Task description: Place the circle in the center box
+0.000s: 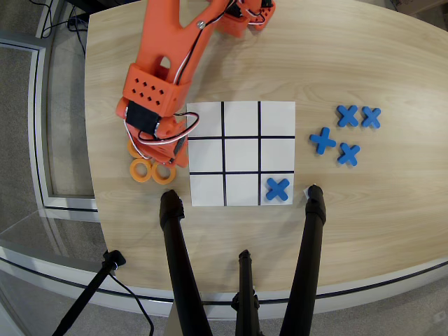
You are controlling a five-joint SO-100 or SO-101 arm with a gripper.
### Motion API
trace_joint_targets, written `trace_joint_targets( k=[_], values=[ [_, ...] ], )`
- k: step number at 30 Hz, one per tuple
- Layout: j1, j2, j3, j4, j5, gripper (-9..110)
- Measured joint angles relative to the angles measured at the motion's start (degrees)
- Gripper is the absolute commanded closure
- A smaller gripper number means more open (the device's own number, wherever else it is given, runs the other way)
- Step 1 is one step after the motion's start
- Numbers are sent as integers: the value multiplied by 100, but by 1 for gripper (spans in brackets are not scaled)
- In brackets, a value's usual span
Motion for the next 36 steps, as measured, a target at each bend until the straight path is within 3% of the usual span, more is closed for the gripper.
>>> trace_joint_targets(
  k=[36],
  values=[
    [44,-940,-202,-176,35,79]
  ],
)
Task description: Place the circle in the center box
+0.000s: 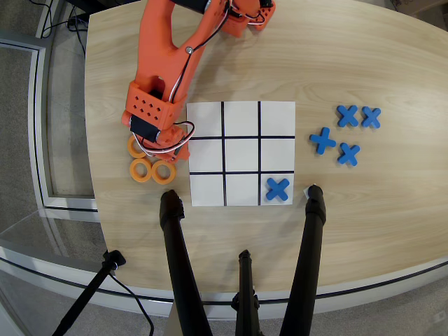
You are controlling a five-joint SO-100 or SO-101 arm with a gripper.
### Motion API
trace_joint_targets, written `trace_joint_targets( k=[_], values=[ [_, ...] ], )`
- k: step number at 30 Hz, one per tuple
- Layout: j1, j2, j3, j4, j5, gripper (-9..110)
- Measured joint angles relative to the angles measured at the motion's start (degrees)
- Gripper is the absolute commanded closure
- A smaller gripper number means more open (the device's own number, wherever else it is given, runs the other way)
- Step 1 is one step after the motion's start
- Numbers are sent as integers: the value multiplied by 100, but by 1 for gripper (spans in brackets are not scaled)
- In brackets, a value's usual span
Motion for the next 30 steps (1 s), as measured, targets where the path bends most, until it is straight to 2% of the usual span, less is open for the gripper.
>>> trace_joint_targets(
  k=[11,24,30],
  values=[
    [26,62,167,211,0,80],
    [132,457,255,1661,-18,80],
    [132,747,545,1854,-26,87]
  ],
)
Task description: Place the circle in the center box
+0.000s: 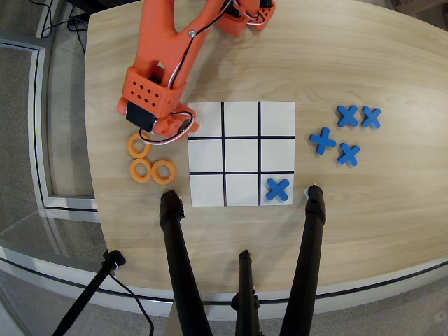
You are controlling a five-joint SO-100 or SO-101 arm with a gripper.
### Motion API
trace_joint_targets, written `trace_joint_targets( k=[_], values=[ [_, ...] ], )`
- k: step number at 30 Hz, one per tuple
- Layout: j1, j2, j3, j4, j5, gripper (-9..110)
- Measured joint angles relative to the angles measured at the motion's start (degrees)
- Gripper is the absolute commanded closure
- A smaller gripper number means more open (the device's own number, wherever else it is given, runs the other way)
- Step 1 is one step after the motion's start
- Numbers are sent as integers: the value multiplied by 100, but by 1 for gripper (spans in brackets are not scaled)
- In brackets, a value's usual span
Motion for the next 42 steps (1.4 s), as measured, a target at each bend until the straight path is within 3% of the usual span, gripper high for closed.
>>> trace_joint_targets(
  k=[9,23,33,42],
  values=[
    [-79,158,343,-387,-9,99],
    [-70,457,923,-1187,44,102],
    [-563,1644,105,492,352,102],
    [-2136,3287,422,756,448,102]
  ],
)
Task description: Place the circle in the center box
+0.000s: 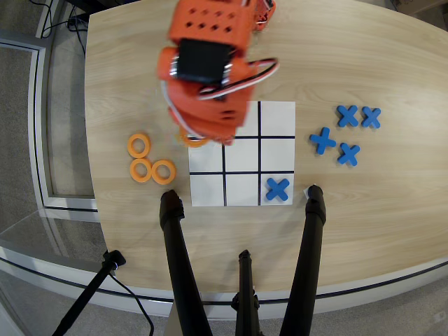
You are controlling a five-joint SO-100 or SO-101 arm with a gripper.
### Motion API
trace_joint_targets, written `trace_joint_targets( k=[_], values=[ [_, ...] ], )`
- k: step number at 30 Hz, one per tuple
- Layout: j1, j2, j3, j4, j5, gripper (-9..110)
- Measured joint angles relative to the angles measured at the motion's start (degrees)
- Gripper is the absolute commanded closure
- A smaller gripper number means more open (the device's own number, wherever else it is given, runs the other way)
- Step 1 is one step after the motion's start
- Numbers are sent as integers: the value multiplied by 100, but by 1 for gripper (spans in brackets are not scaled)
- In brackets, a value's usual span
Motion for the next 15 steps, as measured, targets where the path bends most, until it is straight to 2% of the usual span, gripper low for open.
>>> trace_joint_targets(
  k=[8,15],
  values=[
    [-1784,-229,-18,123,554,102],
    [-2109,-1582,-589,-492,677,102]
  ],
)
